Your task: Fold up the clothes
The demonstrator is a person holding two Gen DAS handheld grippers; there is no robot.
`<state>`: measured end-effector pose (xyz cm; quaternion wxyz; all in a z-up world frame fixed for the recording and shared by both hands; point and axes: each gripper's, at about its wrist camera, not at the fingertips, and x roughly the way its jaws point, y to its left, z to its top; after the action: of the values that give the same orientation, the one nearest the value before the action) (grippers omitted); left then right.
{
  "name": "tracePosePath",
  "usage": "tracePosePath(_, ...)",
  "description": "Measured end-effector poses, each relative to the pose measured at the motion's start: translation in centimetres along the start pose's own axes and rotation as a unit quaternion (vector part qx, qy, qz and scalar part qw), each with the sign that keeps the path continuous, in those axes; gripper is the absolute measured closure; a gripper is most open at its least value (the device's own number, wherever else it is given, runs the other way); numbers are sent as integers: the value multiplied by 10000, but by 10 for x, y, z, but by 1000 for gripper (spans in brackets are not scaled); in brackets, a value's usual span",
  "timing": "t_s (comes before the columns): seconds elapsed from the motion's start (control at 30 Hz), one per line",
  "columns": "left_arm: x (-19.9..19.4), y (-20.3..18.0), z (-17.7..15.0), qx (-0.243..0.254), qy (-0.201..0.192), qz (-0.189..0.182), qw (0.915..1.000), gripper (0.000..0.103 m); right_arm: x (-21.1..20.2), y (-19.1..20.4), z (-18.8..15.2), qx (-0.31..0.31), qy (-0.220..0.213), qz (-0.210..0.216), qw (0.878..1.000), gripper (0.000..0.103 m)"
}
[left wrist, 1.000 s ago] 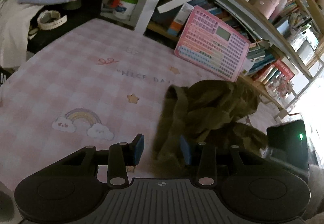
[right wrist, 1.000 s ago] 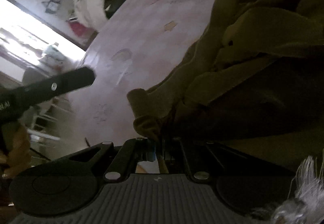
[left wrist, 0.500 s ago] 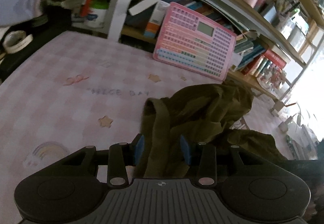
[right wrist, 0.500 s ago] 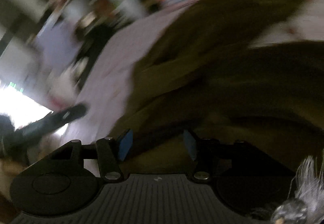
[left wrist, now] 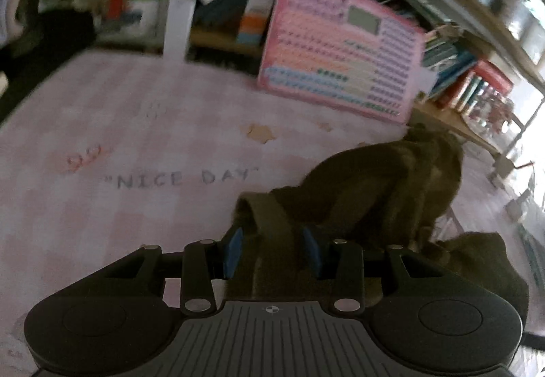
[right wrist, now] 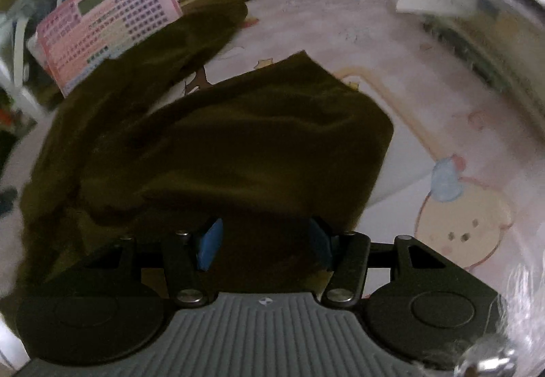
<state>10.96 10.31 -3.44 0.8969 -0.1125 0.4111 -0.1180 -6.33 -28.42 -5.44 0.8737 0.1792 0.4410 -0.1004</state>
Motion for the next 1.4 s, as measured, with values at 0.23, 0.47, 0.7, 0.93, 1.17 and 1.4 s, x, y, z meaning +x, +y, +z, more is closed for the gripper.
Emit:
tracePosePath(0.23,21,20,4,-764,188,-886,9930,101,4,4,-4,-263,-6,-173,9995,49)
tracePosePath(0.47,-25,67,32,-1212,-1175,85,9856,101,9,15,-5,-615,21,-186,9979,49)
tracePosePath(0.7,-18,110,33,-1297,-784,1587,9756,84,10,26,-1,-909,-79,212,9956,48)
tracePosePath(0.93,-69,82,-16,-1155,-1067,742,9848,84,5,-13,17,-100,-333,-144,9993,47)
tracePosePath(1.17,-76,60,-50,-1337,-796,540,9863,84,16,-43,34,248,-245,-165,9993,48)
tracePosePath(1.4,-92,64,-65,-1588,-762,622,9824,84,20,-22,48,-281,-58,338,9990,92)
